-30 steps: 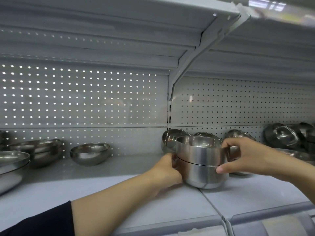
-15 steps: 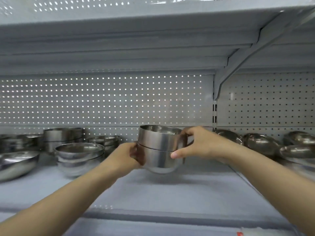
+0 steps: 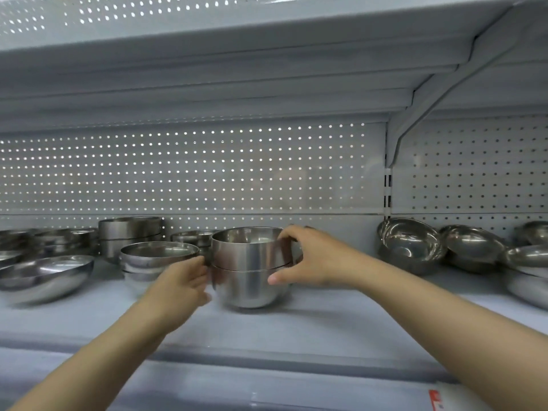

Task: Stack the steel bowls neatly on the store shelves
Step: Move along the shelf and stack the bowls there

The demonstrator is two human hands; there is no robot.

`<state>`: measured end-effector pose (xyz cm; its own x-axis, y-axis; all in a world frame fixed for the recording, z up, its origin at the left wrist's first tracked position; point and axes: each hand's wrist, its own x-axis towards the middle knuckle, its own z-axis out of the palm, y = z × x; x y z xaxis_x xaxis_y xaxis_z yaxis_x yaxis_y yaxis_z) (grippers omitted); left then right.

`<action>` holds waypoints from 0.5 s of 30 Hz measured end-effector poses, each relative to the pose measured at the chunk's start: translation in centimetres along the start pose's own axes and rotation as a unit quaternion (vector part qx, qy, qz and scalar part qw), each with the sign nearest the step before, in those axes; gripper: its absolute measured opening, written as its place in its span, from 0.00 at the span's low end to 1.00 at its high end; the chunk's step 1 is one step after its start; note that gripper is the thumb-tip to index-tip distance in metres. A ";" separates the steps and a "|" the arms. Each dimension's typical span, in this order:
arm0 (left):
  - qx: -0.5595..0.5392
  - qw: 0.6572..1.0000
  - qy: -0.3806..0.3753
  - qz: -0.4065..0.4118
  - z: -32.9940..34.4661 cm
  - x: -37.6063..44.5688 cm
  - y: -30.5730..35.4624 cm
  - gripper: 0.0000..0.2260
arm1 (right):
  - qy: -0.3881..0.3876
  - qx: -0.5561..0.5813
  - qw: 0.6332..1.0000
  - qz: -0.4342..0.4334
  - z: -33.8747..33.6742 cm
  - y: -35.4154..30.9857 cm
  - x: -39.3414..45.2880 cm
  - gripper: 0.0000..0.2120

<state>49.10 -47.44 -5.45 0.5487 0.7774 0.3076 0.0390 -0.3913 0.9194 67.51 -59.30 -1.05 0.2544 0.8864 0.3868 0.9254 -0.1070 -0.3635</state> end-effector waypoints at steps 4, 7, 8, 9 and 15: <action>-0.002 0.979 0.085 0.184 1.7 -4.0 2.1 0.32 | 0.044 0.011 0.999 0.011 -2.7 1.8 -2.1 0.34; 0.012 0.962 0.036 0.270 5.6 -4.5 4.3 0.35 | 0.070 0.002 0.997 0.030 -5.6 4.0 -2.6 0.27; 0.020 0.962 0.006 0.271 7.4 -4.0 5.2 0.35 | 0.079 -0.003 0.996 0.045 -6.6 5.0 -2.5 0.26; 0.028 0.965 -0.025 0.261 9.4 -3.3 6.1 0.34 | 0.091 -0.004 0.994 0.064 -7.6 6.1 -2.2 0.24; 0.107 0.980 -0.121 0.115 21.1 4.9 10.2 0.27 | 0.134 -0.025 0.971 0.198 -11.8 13.5 -0.9 0.23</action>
<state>69.82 -58.05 0.28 0.7447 0.5275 0.4089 0.0516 -0.6563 0.7527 83.10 -66.82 3.67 0.6498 0.6240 0.4339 0.7515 -0.4423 -0.4895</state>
